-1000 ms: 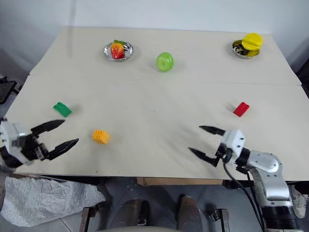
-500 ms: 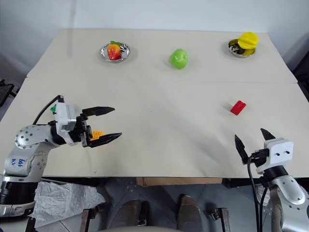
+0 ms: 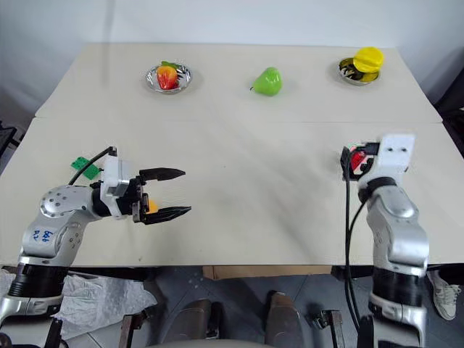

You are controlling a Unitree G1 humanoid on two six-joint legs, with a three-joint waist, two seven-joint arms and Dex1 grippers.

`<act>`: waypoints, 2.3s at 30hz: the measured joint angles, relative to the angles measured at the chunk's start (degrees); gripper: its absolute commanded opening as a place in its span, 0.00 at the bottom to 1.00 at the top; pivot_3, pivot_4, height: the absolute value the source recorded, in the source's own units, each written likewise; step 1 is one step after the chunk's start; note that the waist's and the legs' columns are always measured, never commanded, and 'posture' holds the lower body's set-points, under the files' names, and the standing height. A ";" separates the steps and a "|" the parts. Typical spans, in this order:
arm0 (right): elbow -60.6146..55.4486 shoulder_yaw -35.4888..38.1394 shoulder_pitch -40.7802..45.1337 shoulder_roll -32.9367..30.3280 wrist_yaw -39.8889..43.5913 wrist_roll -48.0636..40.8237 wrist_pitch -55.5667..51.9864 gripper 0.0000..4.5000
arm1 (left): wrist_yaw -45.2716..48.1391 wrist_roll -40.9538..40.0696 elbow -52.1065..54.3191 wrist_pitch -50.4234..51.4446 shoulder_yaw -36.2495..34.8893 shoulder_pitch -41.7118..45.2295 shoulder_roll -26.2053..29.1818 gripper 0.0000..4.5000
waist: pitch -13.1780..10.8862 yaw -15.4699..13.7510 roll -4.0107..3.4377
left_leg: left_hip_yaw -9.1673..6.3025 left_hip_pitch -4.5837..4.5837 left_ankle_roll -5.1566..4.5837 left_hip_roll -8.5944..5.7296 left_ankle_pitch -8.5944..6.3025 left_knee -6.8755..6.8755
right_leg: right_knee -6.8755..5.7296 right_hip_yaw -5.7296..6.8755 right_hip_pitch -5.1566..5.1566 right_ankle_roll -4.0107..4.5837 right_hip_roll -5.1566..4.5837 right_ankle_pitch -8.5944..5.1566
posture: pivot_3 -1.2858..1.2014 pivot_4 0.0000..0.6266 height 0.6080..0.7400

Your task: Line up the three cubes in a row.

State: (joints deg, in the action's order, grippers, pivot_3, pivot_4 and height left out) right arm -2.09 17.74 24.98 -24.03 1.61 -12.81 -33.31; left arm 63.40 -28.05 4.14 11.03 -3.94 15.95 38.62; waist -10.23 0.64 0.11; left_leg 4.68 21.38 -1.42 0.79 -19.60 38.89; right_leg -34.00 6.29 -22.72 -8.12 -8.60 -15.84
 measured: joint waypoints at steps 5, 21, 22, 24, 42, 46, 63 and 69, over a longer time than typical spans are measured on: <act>6.60 -1.03 4.18 1.25 -4.44 3.30 -0.47 1.00 | -0.85 0.10 2.05 0.01 -0.58 -1.67 0.17 0.99 | 0.00 -0.10 0.00 | 0.01 0.07 -0.02 0.02 -0.01 0.06 | -0.01 0.00 -0.03 0.00 0.00 0.00 | 0.52 0.24 1.00; 10.86 -1.12 8.07 7.68 -9.92 4.36 -1.03 0.32 | -2.15 0.17 4.04 0.00 -0.78 -2.92 0.17 1.00 | -0.02 1.01 -0.05 | 0.01 0.07 0.00 0.06 -0.02 0.05 | -0.02 -0.01 -0.06 0.00 0.03 0.00 | 0.52 0.24 1.00; 10.18 -1.39 8.05 7.89 -9.49 4.28 -1.39 0.32 | -2.15 0.19 4.04 0.00 -0.78 -2.86 0.17 1.00 | -0.02 1.00 -0.05 | 0.01 0.07 0.00 0.06 -0.02 0.05 | -0.02 -0.01 -0.06 0.00 0.03 0.00 | 0.52 0.24 1.00; 8.66 -1.93 7.86 7.85 -6.80 3.15 -1.91 0.32 | -2.16 0.26 4.04 -0.07 -0.78 -2.85 0.17 1.00 | -0.03 0.99 -0.06 | 0.01 0.07 0.00 0.06 -0.02 0.04 | -0.02 -0.02 -0.06 0.00 0.03 0.00 | 0.52 0.24 1.00; 36.26 -31.32 21.42 -8.52 78.59 0.69 39.65 0.32 | -1.93 0.03 4.05 -1.50 -5.49 -7.30 0.23 1.00 | -0.10 1.09 -0.09 | 0.12 0.04 -0.11 0.04 -0.15 0.18 | 0.05 -0.02 -0.03 -0.03 0.04 0.02 | 0.52 0.24 1.00; 48.69 -31.15 24.87 -7.47 85.15 2.10 50.07 0.32 | -1.70 0.04 3.50 -2.64 -7.49 -9.08 0.24 1.00 | -0.10 1.05 -0.09 | 0.11 0.03 -0.10 0.10 -0.15 0.20 | 0.06 0.01 0.02 -0.03 0.03 0.02 | 0.52 0.24 1.00; 57.06 -24.24 26.55 -5.99 86.87 -1.70 56.44 0.99 | -5.49 -2.01 -0.75 -5.95 -18.78 -14.16 0.24 1.00 | -0.15 1.20 -0.19 | 0.02 -0.08 0.04 0.21 -0.22 0.21 | 0.04 0.02 0.11 -0.01 0.03 0.00 | 0.52 0.24 1.00; 33.36 -23.15 14.03 -12.00 86.80 -18.18 47.32 0.99 | -8.04 -2.52 -3.09 -7.58 -28.99 -25.62 -1.17 1.00 | -0.17 1.09 -0.22 | 0.06 -0.13 0.07 0.26 -0.33 0.20 | 0.08 0.06 0.12 0.00 0.02 0.00 | 0.52 0.24 1.00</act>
State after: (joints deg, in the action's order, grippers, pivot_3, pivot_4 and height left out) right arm 31.27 -5.41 39.01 -36.03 88.40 -30.99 14.02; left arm 55.37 -30.57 1.05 3.45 -32.93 -9.67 37.45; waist -10.40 1.73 -0.10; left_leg 4.74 21.26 -1.36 1.04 -19.93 39.08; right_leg -33.92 6.35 -22.60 -8.11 -8.58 -15.84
